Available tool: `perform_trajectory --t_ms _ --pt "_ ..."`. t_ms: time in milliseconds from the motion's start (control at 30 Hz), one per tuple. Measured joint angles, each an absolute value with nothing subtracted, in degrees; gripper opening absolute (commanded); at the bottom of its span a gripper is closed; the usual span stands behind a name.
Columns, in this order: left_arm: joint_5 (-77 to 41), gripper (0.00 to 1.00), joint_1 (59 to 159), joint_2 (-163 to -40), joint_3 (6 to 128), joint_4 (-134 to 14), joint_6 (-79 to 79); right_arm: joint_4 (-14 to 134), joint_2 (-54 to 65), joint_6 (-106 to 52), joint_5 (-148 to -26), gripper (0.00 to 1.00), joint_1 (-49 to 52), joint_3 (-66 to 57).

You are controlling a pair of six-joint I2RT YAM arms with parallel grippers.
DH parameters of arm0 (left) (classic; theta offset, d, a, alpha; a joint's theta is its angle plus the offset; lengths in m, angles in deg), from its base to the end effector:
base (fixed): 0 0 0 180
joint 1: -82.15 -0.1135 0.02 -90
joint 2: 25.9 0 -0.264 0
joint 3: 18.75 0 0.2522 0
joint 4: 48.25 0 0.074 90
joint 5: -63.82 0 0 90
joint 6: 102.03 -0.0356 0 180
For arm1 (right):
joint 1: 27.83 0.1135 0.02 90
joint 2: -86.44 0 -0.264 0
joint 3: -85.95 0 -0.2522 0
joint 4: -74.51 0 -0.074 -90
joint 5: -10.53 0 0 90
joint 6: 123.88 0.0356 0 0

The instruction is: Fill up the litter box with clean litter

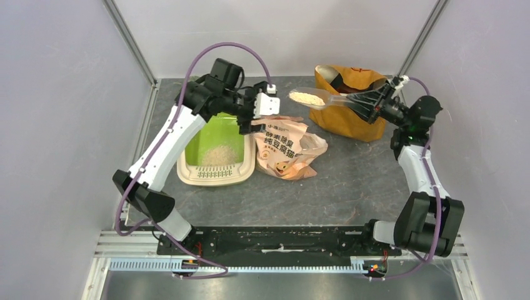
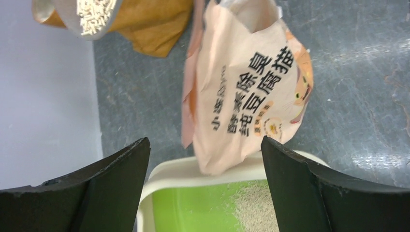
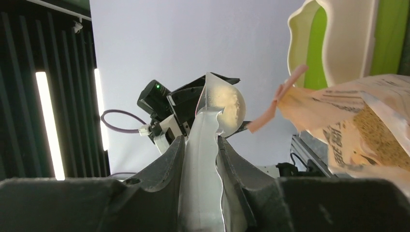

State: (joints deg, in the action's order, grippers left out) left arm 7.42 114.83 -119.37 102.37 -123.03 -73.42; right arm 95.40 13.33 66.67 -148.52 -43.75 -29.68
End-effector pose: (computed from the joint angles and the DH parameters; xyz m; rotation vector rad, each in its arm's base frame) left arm 0.2670 -0.1947 0.4181 1.8269 1.3374 -0.4388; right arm 0.2758 -0.0441 0.3460 0.5710 1.7772 1.9073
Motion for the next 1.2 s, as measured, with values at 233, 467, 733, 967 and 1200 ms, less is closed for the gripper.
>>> perform_trajectory --t_ms 233,467,733,967,1200 --pt "7.2 0.93 105.2 -112.7 101.3 -120.1 -68.9 87.5 9.1 60.1 -141.2 0.00 -33.5 -20.8" --pt "7.4 0.93 92.3 -102.6 91.2 -112.0 -60.5 63.6 6.2 39.9 -134.7 0.00 -22.6 -5.6" --pt "8.2 0.94 87.5 -96.8 80.5 -102.0 -50.8 45.7 -1.4 24.8 -125.9 0.00 -11.2 2.1" --pt "5.4 0.94 82.9 -96.0 76.4 -92.5 -40.2 34.8 -11.2 15.5 -118.9 0.00 -4.3 11.5" --pt "3.2 0.94 80.0 -94.7 74.4 -87.6 -34.2 25.0 -17.4 4.2 -109.4 0.00 2.4 25.1"
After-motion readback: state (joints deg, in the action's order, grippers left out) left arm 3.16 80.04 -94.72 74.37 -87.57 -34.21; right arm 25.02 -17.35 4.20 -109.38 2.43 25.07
